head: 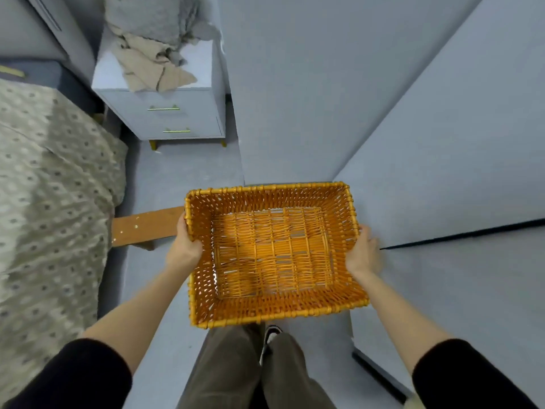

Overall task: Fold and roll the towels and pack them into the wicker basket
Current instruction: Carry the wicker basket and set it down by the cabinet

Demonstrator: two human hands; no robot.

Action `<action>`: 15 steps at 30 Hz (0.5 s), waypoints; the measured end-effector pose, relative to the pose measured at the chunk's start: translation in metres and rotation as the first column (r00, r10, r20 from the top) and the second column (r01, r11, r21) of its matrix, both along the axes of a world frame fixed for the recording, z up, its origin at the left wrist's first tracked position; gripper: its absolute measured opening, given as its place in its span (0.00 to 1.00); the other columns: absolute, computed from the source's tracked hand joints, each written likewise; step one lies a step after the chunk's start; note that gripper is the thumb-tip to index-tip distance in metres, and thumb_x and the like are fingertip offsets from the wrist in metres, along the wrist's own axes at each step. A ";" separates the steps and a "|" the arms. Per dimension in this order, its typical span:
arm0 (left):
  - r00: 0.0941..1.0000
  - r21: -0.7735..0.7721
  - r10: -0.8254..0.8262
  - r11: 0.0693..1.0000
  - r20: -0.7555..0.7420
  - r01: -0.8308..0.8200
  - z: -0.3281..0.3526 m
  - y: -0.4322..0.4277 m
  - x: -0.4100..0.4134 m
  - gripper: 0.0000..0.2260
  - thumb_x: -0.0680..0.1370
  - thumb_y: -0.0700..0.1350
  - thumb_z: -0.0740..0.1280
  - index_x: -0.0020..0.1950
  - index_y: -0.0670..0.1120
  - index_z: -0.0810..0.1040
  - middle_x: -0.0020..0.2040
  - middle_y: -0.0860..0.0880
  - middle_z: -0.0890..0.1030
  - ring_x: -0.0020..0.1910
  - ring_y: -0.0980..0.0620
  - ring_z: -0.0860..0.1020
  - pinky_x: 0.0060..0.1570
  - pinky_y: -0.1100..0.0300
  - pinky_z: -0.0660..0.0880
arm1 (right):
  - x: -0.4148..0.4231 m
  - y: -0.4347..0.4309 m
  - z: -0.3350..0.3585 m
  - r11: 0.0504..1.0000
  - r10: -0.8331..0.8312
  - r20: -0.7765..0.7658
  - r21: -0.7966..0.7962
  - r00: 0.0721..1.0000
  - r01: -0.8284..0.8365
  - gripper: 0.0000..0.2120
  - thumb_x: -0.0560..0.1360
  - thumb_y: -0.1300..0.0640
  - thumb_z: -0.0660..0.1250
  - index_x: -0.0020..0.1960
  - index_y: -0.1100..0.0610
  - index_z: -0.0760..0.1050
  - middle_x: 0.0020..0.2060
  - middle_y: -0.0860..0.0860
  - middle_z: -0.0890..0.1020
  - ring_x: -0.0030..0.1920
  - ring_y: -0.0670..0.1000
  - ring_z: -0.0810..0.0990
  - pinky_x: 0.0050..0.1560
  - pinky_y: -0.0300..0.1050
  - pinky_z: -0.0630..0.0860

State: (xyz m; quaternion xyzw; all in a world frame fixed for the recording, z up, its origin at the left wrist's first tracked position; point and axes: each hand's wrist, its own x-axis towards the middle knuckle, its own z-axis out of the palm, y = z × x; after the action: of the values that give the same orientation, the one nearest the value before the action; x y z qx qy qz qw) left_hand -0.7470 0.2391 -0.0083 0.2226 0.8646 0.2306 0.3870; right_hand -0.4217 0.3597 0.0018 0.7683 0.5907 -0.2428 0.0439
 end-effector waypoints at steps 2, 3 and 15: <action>1.000 -0.041 -0.015 0.999 0.002 0.015 -0.019 0.034 -0.015 0.30 0.80 0.43 0.60 0.76 0.59 0.50 0.64 0.42 0.76 0.57 0.37 0.77 0.57 0.42 0.75 | -0.011 0.025 -0.015 0.999 -0.034 0.007 -0.014 0.999 0.034 0.20 0.77 0.56 0.61 0.66 0.50 0.60 0.56 0.60 0.74 0.54 0.62 0.76 0.49 0.52 0.72; 1.000 -0.058 -0.027 0.998 0.008 0.028 -0.027 0.048 -0.021 0.30 0.79 0.42 0.60 0.76 0.59 0.50 0.64 0.42 0.76 0.57 0.37 0.77 0.57 0.41 0.75 | -0.015 0.036 -0.022 0.999 -0.042 0.013 -0.016 0.999 0.042 0.20 0.77 0.57 0.61 0.67 0.51 0.60 0.56 0.60 0.73 0.55 0.63 0.76 0.49 0.53 0.72; 0.996 -0.174 -0.079 0.982 -0.042 0.071 -0.179 0.178 -0.041 0.27 0.82 0.47 0.58 0.76 0.59 0.49 0.65 0.42 0.76 0.57 0.37 0.77 0.57 0.42 0.75 | -0.039 0.141 -0.173 0.995 -0.103 0.114 0.019 0.988 0.101 0.22 0.79 0.62 0.58 0.71 0.51 0.60 0.60 0.63 0.71 0.57 0.65 0.73 0.52 0.58 0.73</action>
State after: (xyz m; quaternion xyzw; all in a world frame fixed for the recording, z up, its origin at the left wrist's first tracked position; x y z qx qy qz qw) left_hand -0.7880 0.4171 -0.1877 0.2261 0.8814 0.1348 0.3923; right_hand -0.4607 0.5008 -0.1712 0.8104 0.5487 -0.1963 0.0600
